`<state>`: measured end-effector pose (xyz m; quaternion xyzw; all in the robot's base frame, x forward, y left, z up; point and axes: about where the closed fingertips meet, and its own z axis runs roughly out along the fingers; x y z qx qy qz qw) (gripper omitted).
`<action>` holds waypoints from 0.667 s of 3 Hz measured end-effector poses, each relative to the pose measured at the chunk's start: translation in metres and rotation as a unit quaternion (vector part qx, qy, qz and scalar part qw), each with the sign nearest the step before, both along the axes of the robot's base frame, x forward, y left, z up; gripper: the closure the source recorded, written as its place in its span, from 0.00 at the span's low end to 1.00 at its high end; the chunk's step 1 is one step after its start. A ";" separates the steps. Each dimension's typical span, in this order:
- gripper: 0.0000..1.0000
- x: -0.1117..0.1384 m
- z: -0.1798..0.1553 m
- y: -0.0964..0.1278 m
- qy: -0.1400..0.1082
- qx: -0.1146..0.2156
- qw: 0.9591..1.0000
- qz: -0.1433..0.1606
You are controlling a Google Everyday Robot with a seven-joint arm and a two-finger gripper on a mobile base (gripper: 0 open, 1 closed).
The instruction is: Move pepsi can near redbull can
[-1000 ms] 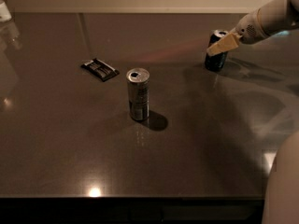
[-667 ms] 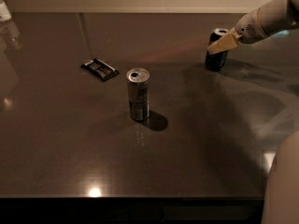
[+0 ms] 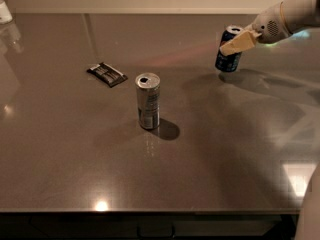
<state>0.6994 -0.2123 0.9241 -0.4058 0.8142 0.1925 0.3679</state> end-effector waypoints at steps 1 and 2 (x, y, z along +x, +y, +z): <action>1.00 -0.030 0.014 0.019 -0.003 0.022 0.999 0.036; 1.00 -0.071 0.018 0.047 -0.002 0.039 0.996 0.085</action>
Offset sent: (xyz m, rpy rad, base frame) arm -0.1290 0.0790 0.0165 0.1166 0.0052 0.2873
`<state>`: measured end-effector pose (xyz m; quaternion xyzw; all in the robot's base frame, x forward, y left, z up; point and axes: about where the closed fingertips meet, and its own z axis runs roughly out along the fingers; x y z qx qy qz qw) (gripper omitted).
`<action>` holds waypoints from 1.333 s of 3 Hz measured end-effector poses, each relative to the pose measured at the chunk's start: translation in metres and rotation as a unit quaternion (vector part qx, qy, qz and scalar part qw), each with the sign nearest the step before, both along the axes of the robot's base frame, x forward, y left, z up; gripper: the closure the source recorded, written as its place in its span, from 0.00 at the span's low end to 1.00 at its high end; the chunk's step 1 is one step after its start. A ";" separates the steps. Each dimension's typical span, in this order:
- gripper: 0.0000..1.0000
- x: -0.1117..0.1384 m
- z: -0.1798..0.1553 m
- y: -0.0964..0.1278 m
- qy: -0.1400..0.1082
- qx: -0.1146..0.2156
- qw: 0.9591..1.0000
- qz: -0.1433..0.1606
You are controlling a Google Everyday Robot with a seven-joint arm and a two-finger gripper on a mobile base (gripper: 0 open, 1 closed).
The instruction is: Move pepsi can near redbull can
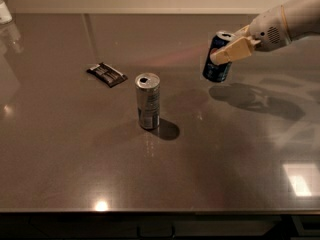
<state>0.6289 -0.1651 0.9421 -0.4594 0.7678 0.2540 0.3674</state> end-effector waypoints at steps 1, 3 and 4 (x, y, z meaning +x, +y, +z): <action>1.00 -0.035 -0.009 0.030 0.006 0.005 0.999 0.051; 1.00 -0.085 -0.032 0.081 0.006 -0.018 0.989 0.143; 1.00 -0.096 -0.032 0.094 -0.006 -0.031 0.985 0.167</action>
Offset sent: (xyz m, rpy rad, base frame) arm -0.0987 0.0813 -0.0445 -0.0190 0.0597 0.3011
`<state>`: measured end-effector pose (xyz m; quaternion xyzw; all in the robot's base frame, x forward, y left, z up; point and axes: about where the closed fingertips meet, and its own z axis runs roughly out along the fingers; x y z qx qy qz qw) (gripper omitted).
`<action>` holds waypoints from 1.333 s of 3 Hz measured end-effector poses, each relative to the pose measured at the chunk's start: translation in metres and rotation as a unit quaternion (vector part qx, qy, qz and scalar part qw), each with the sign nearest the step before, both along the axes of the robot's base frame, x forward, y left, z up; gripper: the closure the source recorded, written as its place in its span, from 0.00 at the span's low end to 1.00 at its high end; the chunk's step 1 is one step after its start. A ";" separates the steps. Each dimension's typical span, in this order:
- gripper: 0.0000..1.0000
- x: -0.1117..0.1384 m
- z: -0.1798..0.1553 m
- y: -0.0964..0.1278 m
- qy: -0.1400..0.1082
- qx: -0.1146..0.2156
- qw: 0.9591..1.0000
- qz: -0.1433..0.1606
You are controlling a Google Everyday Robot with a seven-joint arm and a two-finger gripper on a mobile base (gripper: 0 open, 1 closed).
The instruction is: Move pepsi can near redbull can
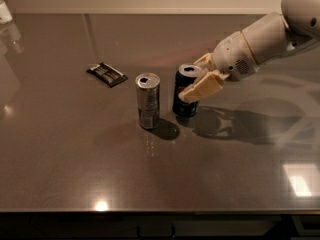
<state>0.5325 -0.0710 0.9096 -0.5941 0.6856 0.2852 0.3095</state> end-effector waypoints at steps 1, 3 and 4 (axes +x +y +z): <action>1.00 -0.008 -0.003 0.008 -0.009 -0.009 1.000 0.015; 0.59 -0.016 -0.009 0.016 -0.011 -0.001 1.000 0.020; 0.36 -0.020 -0.010 0.017 -0.010 0.004 1.000 0.021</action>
Offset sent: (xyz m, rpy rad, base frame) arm -0.0178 0.0139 -0.0103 -0.0069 -0.0297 0.0381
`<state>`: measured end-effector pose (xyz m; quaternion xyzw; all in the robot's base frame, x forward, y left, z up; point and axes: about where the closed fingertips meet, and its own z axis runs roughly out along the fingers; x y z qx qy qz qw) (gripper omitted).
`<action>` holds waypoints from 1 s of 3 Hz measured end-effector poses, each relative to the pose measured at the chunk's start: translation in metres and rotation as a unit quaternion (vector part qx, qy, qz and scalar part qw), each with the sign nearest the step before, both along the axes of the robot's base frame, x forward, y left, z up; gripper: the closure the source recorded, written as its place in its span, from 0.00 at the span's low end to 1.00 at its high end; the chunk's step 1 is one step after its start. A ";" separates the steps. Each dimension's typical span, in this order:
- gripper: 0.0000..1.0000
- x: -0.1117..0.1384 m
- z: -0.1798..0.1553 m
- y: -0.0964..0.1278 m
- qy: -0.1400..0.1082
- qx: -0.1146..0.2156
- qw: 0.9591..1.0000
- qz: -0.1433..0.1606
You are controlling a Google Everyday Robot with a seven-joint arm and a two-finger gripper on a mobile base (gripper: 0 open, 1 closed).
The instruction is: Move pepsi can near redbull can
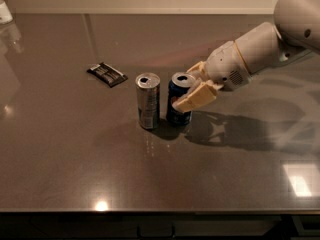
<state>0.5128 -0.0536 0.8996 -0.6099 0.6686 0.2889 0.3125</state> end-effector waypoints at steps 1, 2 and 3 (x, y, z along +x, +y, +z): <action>0.12 -0.002 -0.002 0.000 0.001 0.001 1.000 0.001; 0.00 -0.004 -0.004 -0.001 0.000 0.002 1.000 0.004; 0.00 -0.004 -0.004 0.000 0.000 0.002 1.000 0.004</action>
Offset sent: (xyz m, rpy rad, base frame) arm -0.0044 -0.0053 -0.0058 0.0079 -0.0035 0.0096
